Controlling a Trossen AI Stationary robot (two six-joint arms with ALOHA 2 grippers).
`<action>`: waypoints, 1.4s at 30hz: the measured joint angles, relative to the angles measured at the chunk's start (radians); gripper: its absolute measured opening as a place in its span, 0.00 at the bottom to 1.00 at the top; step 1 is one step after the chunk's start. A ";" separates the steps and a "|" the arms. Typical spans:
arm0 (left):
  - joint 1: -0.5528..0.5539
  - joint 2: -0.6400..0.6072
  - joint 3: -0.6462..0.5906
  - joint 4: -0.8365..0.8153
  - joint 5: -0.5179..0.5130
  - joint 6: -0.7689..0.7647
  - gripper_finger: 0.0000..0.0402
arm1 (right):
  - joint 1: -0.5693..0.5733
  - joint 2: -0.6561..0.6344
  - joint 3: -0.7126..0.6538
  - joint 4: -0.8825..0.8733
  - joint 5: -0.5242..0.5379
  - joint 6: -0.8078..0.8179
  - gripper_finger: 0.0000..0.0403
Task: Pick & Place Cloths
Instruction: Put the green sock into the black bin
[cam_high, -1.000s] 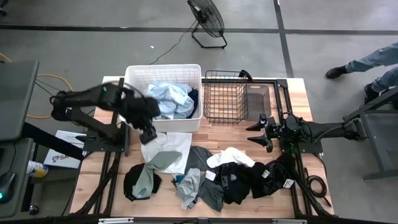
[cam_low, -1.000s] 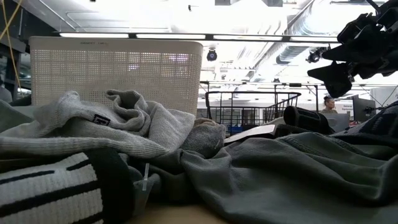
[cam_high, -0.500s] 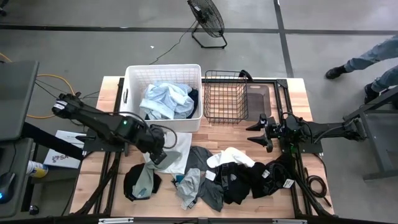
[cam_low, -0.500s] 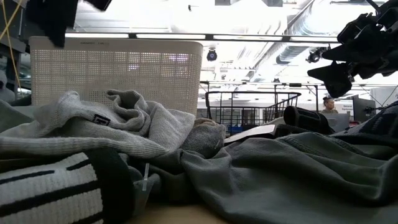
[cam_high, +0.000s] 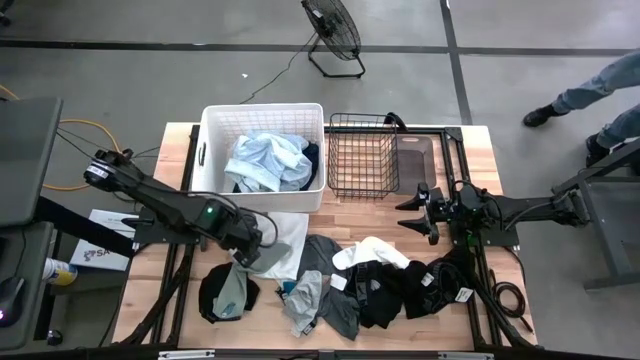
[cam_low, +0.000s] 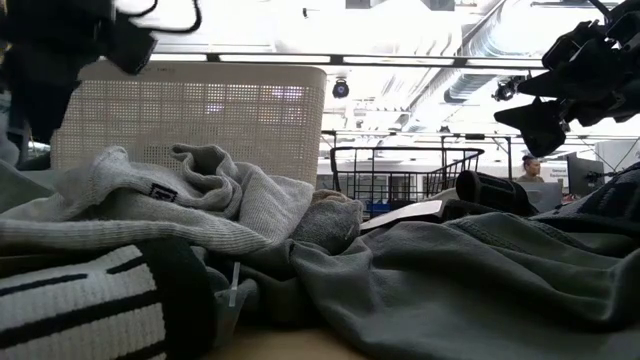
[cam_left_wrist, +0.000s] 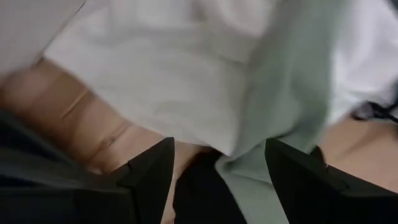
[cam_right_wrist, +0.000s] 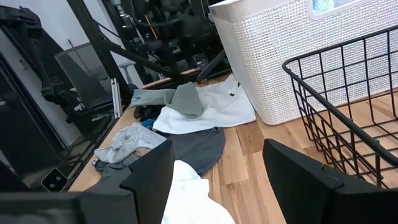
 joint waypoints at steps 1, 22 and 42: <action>0.000 0.000 -0.014 0.002 0.001 -0.022 0.61 | 0.000 0.000 0.000 0.000 0.000 0.001 0.59; 0.000 0.000 -0.198 0.253 0.019 0.004 0.61 | 0.000 0.000 0.000 0.001 0.000 0.004 0.59; 0.000 0.005 -0.197 0.446 0.112 0.075 0.61 | 0.000 0.000 0.000 0.001 0.000 0.030 0.59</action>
